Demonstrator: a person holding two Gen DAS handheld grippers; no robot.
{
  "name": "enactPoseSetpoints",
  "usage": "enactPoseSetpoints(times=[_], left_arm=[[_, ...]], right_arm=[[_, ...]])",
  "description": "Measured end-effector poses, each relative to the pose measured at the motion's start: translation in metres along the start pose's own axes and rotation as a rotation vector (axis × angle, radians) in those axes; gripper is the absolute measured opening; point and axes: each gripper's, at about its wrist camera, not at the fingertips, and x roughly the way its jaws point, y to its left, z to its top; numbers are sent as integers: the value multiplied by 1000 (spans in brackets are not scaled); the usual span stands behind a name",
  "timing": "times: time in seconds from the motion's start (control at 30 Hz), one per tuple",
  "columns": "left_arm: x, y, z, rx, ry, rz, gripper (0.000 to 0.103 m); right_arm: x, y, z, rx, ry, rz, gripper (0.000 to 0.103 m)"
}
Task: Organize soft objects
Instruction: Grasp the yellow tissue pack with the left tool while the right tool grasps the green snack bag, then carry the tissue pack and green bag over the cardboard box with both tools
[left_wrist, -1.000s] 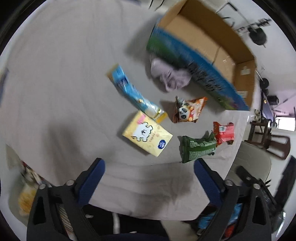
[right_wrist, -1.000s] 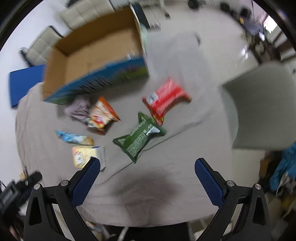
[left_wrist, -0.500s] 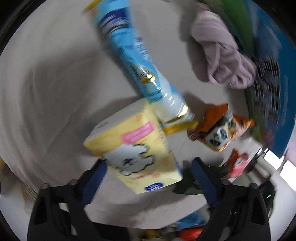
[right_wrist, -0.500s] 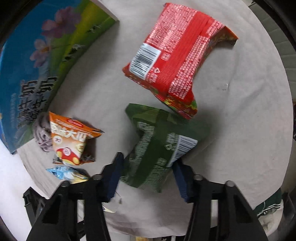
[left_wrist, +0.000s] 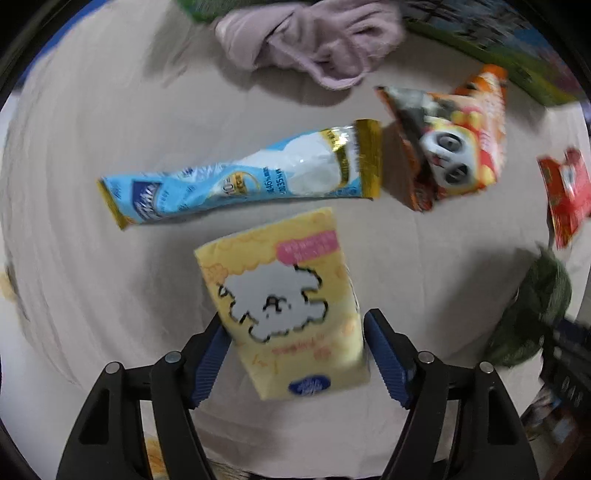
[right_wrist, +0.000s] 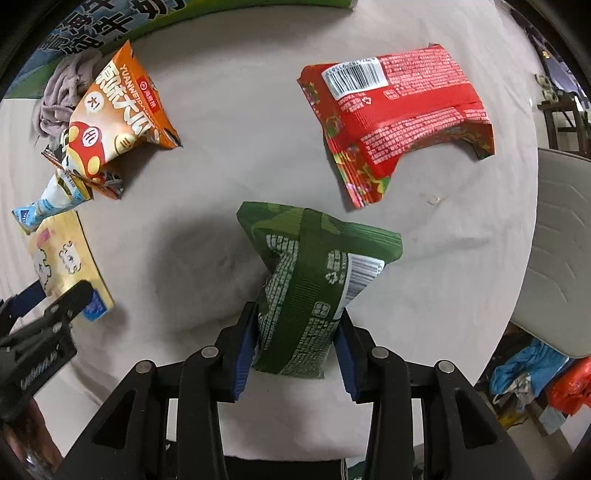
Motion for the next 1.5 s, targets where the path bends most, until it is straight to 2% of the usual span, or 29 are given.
enactPoseSetpoints(times=[0.07, 0.13, 0.23, 0.33, 0.43, 0.53, 0.57, 0.63, 0.87, 1.0, 1.13, 1.27, 1.5], left_arm=[[6, 11, 3, -53, 0, -46, 65], [6, 18, 1, -75, -15, -81, 63], [-2, 21, -10, -59, -55, -55, 62], [-17, 5, -27, -37, -89, -19, 62], [-41, 3, -38, -25, -132, -5, 62], [-66, -1, -50, -10, -190, 2, 62], [-79, -4, -55, -1, -214, 3, 62], [-100, -9, -58, 9, -257, 0, 62], [-190, -35, -74, 30, -435, -34, 62], [-205, -33, -70, 45, -507, -74, 62], [-234, -36, -55, 84, -568, -105, 62], [-257, -32, -31, 124, -600, -130, 62], [-279, -25, 30, 171, -626, -151, 62]], right_arm=[[7, 0, -5, 38, -3, 28, 44], [17, -1, -10, 80, 5, 63, 45], [29, -13, -14, 147, 7, 113, 46], [36, -12, -16, 190, 7, 124, 46], [33, -10, -15, 175, -13, 106, 40], [27, 2, -24, 132, -42, 109, 37], [22, -5, -28, 117, -49, 121, 37], [4, -1, -32, 88, -69, 133, 37], [-77, 7, -49, -34, -228, 150, 36], [-130, -3, -51, -64, -325, 154, 36], [-190, -4, -49, -72, -407, 172, 36], [-232, -3, -36, -56, -472, 166, 36], [-271, 8, 18, -30, -529, 136, 36]])
